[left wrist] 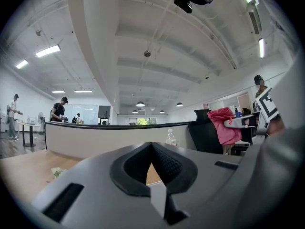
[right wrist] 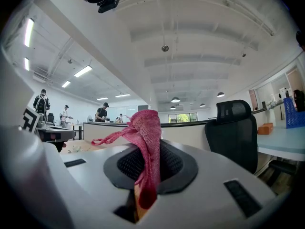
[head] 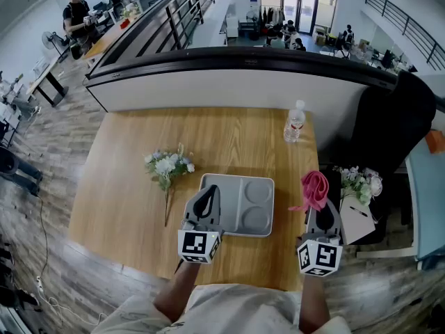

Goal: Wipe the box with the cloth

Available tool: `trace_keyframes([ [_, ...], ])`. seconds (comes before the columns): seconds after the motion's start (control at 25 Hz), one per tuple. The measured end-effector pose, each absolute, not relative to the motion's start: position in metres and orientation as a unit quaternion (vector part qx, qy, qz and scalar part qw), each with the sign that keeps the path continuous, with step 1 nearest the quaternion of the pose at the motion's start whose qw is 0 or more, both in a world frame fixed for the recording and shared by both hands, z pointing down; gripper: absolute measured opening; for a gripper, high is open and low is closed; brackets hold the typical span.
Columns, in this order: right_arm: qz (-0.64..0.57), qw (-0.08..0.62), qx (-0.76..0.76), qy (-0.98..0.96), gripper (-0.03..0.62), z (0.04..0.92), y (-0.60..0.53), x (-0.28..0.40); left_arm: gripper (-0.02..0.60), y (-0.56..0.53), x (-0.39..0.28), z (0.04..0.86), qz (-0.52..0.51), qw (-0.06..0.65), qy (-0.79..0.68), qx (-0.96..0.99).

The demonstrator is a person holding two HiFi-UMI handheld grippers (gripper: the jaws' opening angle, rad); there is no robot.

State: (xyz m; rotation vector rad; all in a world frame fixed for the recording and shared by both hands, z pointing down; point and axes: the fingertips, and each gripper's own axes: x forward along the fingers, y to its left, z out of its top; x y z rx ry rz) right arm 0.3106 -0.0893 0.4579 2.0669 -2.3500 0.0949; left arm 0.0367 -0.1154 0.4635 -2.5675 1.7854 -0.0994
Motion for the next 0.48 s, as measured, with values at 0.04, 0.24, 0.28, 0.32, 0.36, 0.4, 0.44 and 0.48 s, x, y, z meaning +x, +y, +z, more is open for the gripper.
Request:
trace_keyframes([
  [0.04,0.029,0.006,0.66,-0.751,0.067,0.4577,-0.0892,0.3102,0.014,-0.1152,0.0368,0.4634,-0.032,0.006,0.571,-0.821],
  [0.24,0.024,0.013,0.658,-0.753,0.067,0.4581,-0.0887,0.3087,0.014,-0.1147,0.0374,0.4638,-0.031,0.007,0.571,-0.82],
  [0.28,0.024,0.013,0.657,-0.753,0.067,0.4585,-0.0889,0.3083,0.014,-0.1146,0.0371,0.4641,-0.031,0.007,0.571,-0.82],
  [0.32,0.023,0.014,0.657,-0.753,0.067,0.4588,-0.089,0.3079,0.014,-0.1145,0.0368,0.4642,-0.031,0.007,0.571,-0.82],
  [0.36,0.023,0.014,0.657,-0.753,0.067,0.4589,-0.089,0.3075,0.014,-0.1144,0.0366,0.4644,-0.031,0.007,0.571,-0.82],
  [0.4,0.023,0.015,0.657,-0.754,0.067,0.4589,-0.0891,0.3072,0.014,-0.1143,0.0364,0.4645,-0.031,0.007,0.571,-0.82],
  [0.44,0.023,0.015,0.657,-0.754,0.067,0.4589,-0.0892,0.3069,0.014,-0.1143,0.0362,0.4646,-0.031,0.007,0.571,-0.82],
  [0.48,0.022,0.015,0.656,-0.754,0.067,0.4588,-0.0895,0.3067,0.014,-0.1144,0.0361,0.4646,-0.031,0.007,0.571,-0.82],
])
